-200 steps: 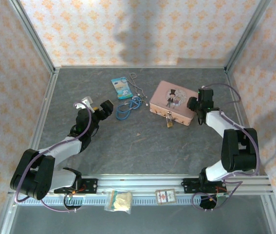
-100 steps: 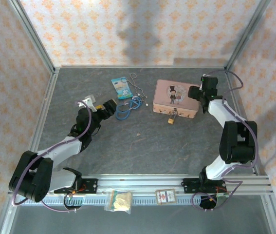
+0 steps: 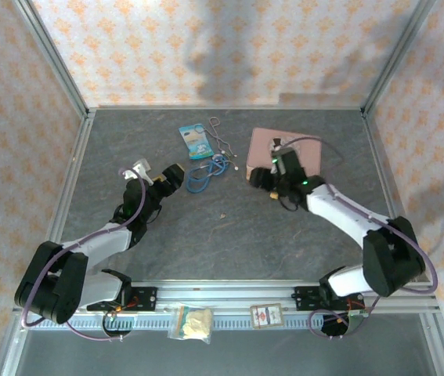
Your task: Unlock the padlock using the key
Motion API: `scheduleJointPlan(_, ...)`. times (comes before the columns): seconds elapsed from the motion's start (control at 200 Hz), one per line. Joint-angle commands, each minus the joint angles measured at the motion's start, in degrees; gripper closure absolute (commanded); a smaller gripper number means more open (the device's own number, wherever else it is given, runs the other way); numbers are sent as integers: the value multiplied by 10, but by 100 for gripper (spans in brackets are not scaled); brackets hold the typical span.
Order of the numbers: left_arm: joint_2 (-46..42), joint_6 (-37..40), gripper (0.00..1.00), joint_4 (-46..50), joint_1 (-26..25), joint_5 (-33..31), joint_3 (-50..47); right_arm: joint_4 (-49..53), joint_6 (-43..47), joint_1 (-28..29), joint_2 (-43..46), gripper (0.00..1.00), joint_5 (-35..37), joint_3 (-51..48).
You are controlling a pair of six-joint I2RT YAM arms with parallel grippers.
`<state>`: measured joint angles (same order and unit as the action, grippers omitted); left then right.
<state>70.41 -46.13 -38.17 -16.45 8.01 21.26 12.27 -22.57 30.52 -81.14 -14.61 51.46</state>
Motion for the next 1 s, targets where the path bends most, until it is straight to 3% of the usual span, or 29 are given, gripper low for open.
scheduleJointPlan(0.0,9,-33,1,-35,5,-18,-18,18,-46,80,-39,39,5,6)
scheduleJointPlan(0.2,14,-36,1,-34,8,-14,-17,41,41,157,-168,55,-32,92)
scheduleJointPlan(0.29,8,-30,1,-17,9,-12,-14,57,84,176,-218,61,-13,140)
scheduleJointPlan(0.646,-32,-29,1,15,12,-37,-21,77,154,179,-290,60,35,180)
scheduleJointPlan(0.996,-12,-43,1,-8,12,-24,-13,62,129,183,-232,60,2,97)
